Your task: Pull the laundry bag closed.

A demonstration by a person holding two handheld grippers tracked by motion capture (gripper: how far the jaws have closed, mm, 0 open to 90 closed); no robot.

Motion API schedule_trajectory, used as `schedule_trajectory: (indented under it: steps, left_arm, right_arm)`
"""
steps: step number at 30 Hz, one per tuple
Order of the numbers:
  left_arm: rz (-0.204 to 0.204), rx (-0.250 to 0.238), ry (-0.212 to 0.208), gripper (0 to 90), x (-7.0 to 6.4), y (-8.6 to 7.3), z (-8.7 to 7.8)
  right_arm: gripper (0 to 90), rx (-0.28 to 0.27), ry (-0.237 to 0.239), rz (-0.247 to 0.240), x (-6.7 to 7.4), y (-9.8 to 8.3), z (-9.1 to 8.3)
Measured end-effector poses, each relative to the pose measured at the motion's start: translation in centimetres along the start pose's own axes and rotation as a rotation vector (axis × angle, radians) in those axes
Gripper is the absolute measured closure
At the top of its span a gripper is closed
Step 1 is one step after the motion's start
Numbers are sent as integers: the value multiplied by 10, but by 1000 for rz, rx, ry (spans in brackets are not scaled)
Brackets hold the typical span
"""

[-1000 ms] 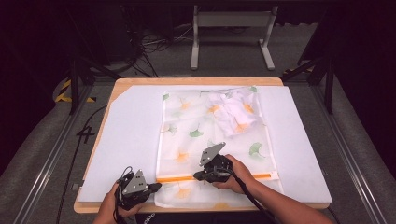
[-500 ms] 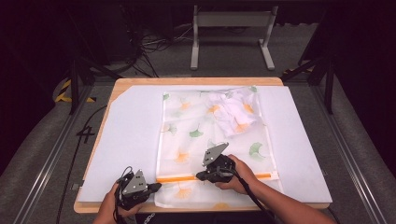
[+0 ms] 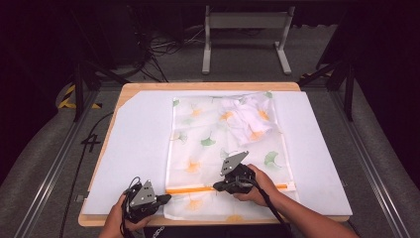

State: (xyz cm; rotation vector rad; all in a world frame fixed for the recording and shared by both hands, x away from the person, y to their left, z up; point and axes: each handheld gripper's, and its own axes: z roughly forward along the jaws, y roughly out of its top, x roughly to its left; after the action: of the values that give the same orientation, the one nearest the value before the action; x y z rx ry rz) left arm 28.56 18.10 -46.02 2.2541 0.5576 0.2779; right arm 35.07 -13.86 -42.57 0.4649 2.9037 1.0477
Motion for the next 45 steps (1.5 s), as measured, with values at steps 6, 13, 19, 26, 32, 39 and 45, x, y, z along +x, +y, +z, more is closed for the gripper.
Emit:
schedule_trajectory:
  steps: [6,13,19,26,32,39,45]
  left_arm:
    - [0,0,0,900,0,0,0]
    - [-2,-2,-1,900,0,0,0]
    - [-4,-1,-4,900,1,0,0]
    - [-3,-1,-6,900,1,0,0]
    - [-6,-3,-6,900,1,0,0]
    - [-4,-3,-7,900,1,0,0]
    - [-7,-3,-8,900,1,-1,0]
  right_arm:
    - [900,-1,6,-3,0,-2,-1]
    - [900,5,-2,-2,-2,-5,-4]
    - [900,0,-7,23,-3,-10,-9]
    - [900,-2,-14,33,-6,-17,-14]
    - [900,-6,-17,35,-5,-20,-15]
    - [900,-13,-20,43,-7,-25,-22]
    - [900,-9,-27,45,-8,-29,-26]
